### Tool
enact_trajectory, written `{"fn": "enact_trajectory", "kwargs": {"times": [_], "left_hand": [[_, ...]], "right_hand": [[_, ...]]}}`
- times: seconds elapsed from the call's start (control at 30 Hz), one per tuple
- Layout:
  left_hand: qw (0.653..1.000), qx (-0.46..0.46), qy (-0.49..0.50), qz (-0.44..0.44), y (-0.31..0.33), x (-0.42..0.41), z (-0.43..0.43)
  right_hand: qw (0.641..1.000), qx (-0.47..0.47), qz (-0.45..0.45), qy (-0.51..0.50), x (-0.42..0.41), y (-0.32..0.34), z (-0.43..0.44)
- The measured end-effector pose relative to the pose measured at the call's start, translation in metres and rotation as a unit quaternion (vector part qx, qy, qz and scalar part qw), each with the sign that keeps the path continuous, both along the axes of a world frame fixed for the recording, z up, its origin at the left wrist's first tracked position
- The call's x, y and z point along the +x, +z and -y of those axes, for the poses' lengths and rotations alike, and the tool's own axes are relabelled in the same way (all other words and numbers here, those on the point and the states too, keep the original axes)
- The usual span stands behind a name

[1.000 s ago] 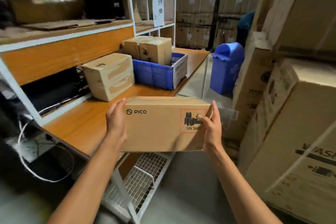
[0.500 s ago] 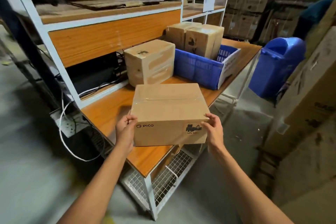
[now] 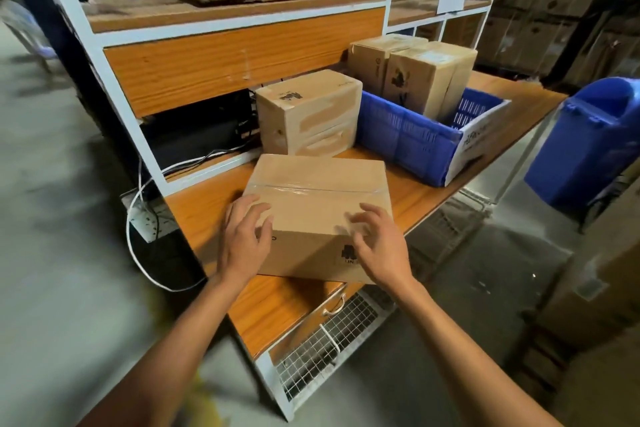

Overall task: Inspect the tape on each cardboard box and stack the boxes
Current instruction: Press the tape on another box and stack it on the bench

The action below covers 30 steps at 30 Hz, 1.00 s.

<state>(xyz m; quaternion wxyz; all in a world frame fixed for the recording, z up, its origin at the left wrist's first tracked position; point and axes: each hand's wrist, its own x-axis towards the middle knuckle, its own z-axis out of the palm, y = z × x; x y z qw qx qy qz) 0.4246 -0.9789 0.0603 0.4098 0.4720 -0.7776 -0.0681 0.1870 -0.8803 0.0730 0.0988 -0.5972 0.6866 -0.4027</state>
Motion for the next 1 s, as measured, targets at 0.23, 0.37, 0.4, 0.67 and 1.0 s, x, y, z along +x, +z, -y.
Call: {"fn": "enact_trajectory", "kwargs": {"times": [0.23,0.37,0.4,0.67,1.0], "left_hand": [[1.000,-0.012,0.004,0.025,-0.011,-0.001,0.014],[0.996,-0.010,-0.017,0.083,-0.013,0.007,0.031],[0.995,-0.002,-0.028,0.098,-0.007,0.005,0.038],[0.946,0.120,-0.119,0.277,0.008,0.004,0.075],[0.930,0.128,-0.164,0.302,0.032,-0.012,0.121]], "right_hand": [[0.985,0.024,-0.124,0.116,0.025,-0.001,0.046],[0.969,0.029,-0.225,0.093,0.027,-0.010,0.060],[0.966,0.041,-0.237,0.092,0.026,-0.007,0.065],[0.928,0.181,-0.295,0.136,0.056,0.003,0.109],[0.920,0.239,-0.288,0.115,0.053,0.031,0.156]]}}
